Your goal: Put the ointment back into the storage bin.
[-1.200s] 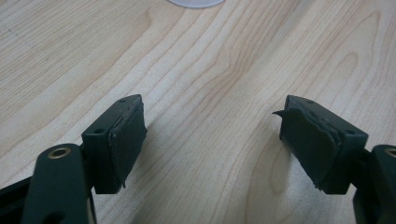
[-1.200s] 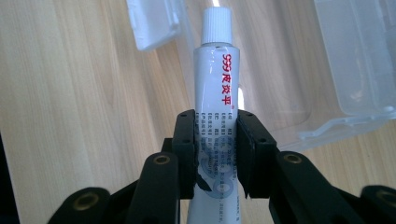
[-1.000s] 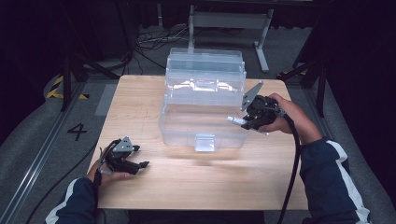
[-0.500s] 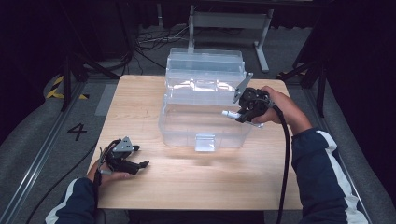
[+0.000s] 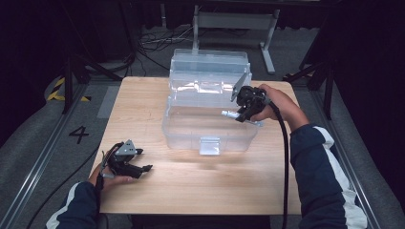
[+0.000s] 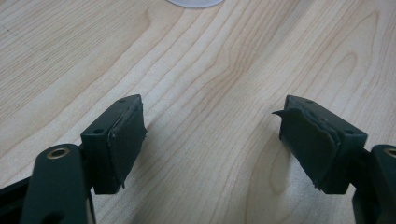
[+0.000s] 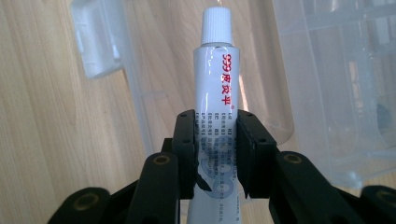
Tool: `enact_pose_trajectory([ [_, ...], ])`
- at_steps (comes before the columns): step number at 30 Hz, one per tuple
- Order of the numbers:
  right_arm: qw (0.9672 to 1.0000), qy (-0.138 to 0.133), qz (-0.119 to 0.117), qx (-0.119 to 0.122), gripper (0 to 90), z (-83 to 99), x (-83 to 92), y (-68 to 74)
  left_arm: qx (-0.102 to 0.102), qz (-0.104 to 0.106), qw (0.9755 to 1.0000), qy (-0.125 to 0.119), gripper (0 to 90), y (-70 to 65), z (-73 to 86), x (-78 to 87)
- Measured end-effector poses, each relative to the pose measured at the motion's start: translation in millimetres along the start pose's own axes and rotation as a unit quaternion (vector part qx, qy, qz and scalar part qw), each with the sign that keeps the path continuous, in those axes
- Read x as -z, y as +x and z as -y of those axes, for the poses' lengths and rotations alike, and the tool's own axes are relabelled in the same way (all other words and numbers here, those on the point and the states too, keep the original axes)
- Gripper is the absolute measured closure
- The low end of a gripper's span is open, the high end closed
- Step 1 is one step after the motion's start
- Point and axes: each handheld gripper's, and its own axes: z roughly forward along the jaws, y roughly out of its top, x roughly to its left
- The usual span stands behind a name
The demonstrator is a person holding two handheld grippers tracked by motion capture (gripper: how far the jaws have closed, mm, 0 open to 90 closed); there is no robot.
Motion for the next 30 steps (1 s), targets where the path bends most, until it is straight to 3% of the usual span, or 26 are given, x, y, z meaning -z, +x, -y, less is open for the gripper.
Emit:
enact_pose_trajectory([
  [5,0.9998,0.013,-0.007,0.014,71.5,-11.2,-7.6,-0.7,0.0,0.0,1.0,0.0,22.7,0.0,0.0,0.1],
  [13,0.9993,0.029,-0.021,0.016,71.5,-21.5,-25.4,-5.2,0.0,0.0,1.0,0.0,22.7,0.0,0.0,0.0],
  [30,0.996,0.071,-0.051,0.018,71.4,-16.6,-67.5,-15.3,0.0,0.001,1.0,0.0,22.6,0.0,0.0,0.1],
])
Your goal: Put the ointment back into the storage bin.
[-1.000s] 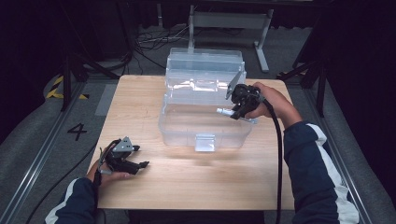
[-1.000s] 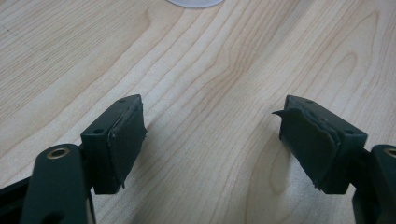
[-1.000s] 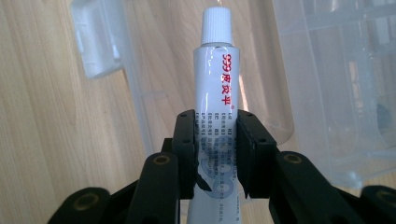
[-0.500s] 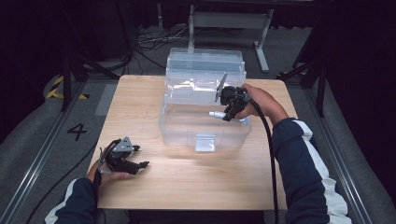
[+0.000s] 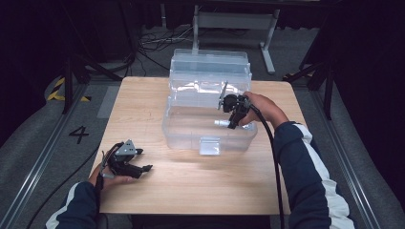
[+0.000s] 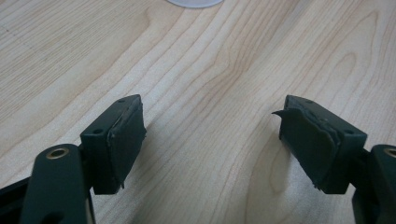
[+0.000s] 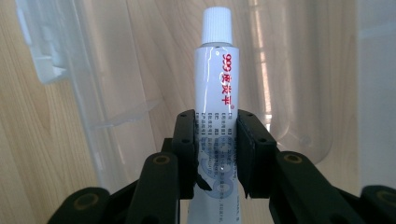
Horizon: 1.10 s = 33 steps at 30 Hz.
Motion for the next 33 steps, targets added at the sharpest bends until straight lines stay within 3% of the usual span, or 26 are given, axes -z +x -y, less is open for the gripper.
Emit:
enact_pose_trajectory([
  [16,0.9996,0.008,-0.027,0.0,71.3,1.5,-20.5,0.4,0.0,0.0,1.0,0.0,22.6,0.0,0.0,0.0],
  [29,0.9993,0.015,-0.033,0.007,70.8,2.2,-26.5,0.8,0.0,0.0,1.0,0.0,22.6,0.1,0.0,0.0],
  [33,0.9992,0.013,-0.036,0.006,66.5,3.0,-25.6,1.4,0.0,0.0,1.0,0.0,22.5,0.2,-0.1,-0.1],
])
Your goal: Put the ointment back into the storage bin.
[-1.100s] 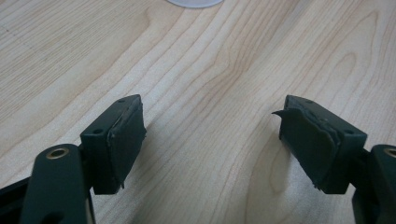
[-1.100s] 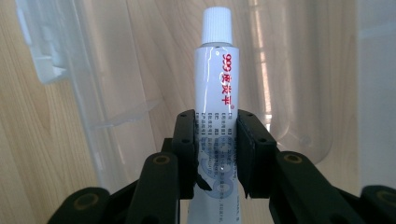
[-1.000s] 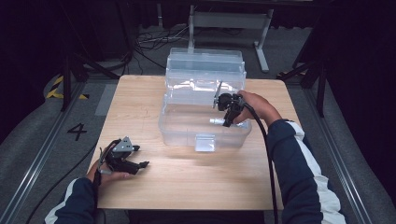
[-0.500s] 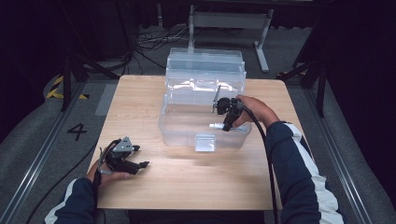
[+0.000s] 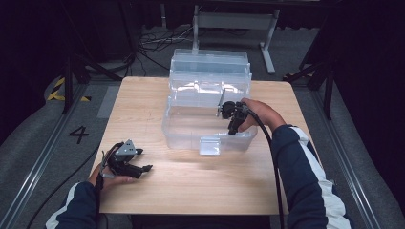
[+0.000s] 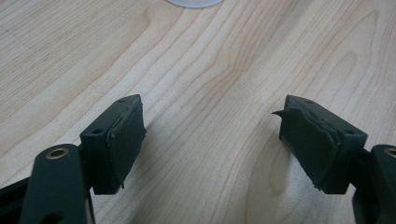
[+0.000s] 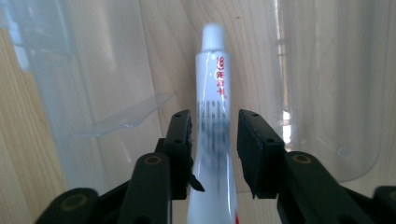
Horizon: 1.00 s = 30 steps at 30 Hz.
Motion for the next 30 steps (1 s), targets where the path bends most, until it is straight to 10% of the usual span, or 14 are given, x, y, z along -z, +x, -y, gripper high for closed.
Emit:
enact_pose_trajectory([
  [30,0.9992,-0.032,0.023,0.006,64.9,7.0,18.3,4.5,0.0,0.0,1.0,0.0,22.5,-0.1,0.0,0.0],
])
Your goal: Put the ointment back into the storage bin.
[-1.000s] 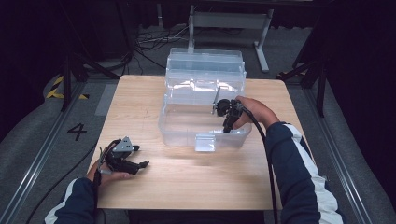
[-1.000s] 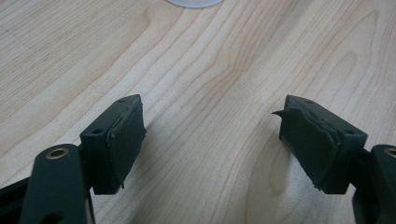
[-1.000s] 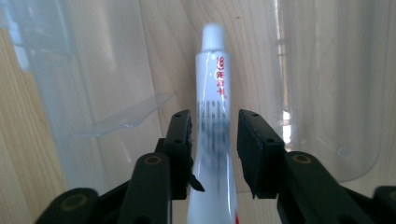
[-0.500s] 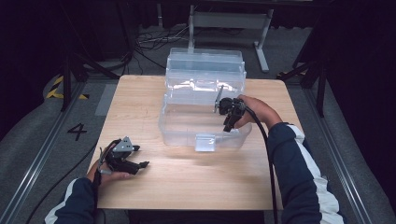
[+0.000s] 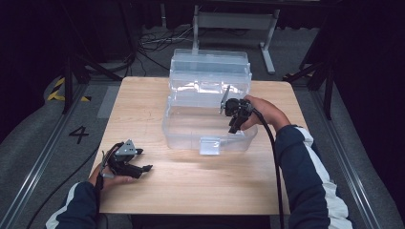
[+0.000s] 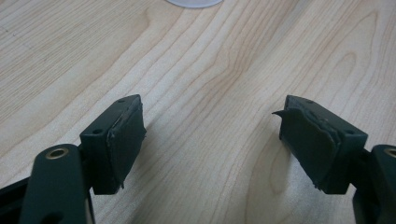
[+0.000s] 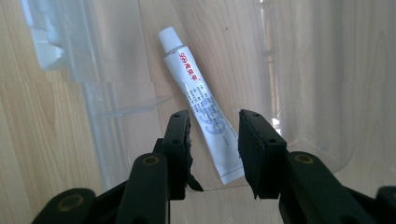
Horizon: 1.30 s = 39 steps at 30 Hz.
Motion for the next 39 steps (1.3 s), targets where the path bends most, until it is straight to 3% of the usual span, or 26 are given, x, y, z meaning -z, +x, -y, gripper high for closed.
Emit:
enact_pose_trajectory([
  [5,0.9997,-0.021,0.015,0.0,63.6,1.9,11.5,2.6,-0.001,-0.004,0.9999,0.011,22.5,-0.4,-2.9,0.1],
  [8,0.9975,-0.065,0.025,-0.007,63.2,7.6,27.0,4.7,-0.001,0.002,0.9998,0.02,25.7,-1.2,-7.1,-1.0],
  [10,0.9967,-0.075,0.03,-0.007,62.9,9.2,30.8,5.8,-0.003,0.001,0.9997,0.025,27.3,-1.3,-8.6,-0.8],
  [12,0.9942,-0.099,0.041,-0.008,62.6,12.3,37.7,7.0,-0.003,0.008,0.9997,0.024,27.9,-2.2,-12.6,-0.6],
  [13,0.9907,-0.123,0.059,-0.005,59.6,16.3,45.6,9.1,-0.006,0.005,0.9998,0.019,27.4,-3.0,-16.7,0.9],
  [14,0.9907,-0.123,0.059,-0.005,59.6,16.3,45.6,9.1,-0.006,0.005,0.9998,0.019,27.4,-3.0,-16.7,0.9],
  [16,0.9871,-0.147,0.063,-0.009,60.0,20.5,51.6,9.3,-0.006,-0.001,1.0,0.004,27.6,-5.4,-26.5,5.0],
  [19,0.9804,-0.18,0.08,-0.011,59.4,31.4,62.6,9.7,-0.026,-0.007,0.9995,-0.014,30.7,-13.4,-44.2,11.1],
  [22,0.9704,-0.216,0.104,-0.026,58.0,41.3,72.6,6.9,-0.04,-0.008,0.9987,-0.031,30.8,-19.9,-58.0,15.8],
  [26,0.9572,-0.251,0.138,-0.041,58.0,48.2,81.1,3.0,-0.057,-0.012,0.9977,-0.035,30.6,-24.0,-71.0,18.0],
  [27,0.9526,-0.264,0.145,-0.043,58.3,49.8,83.1,1.2,-0.058,-0.013,0.9975,-0.039,30.3,-24.2,-73.5,18.5],
  [33,0.9338,-0.308,0.173,-0.055,58.0,55.6,89.1,-7.1,-0.058,-0.008,0.9964,-0.061,30.1,-21.7,-89.2,20.9],
  [34,0.9313,-0.315,0.173,-0.059,57.9,56.1,89.1,-9.2,-0.057,-0.006,0.9963,-0.065,30.0,-21.7,-91.4,20.8],
  [35,0.9308,-0.319,0.169,-0.059,57.8,56.4,88.8,-10.6,-0.059,-0.005,0.996,-0.066,29.9,-22.1,-95.4,20.8],
  [37,0.9259,-0.322,0.186,-0.064,57.8,56.4,88.2,-15.2,-0.064,-0.002,0.9955,-0.07,29.7,-23.3,-100.5,20.8],
  [39,0.9234,-0.327,0.188,-0.072,57.0,56.4,88.1,-20.4,-0.069,-0.001,0.995,-0.073,29.9,-24.7,-106.1,20.1],
])
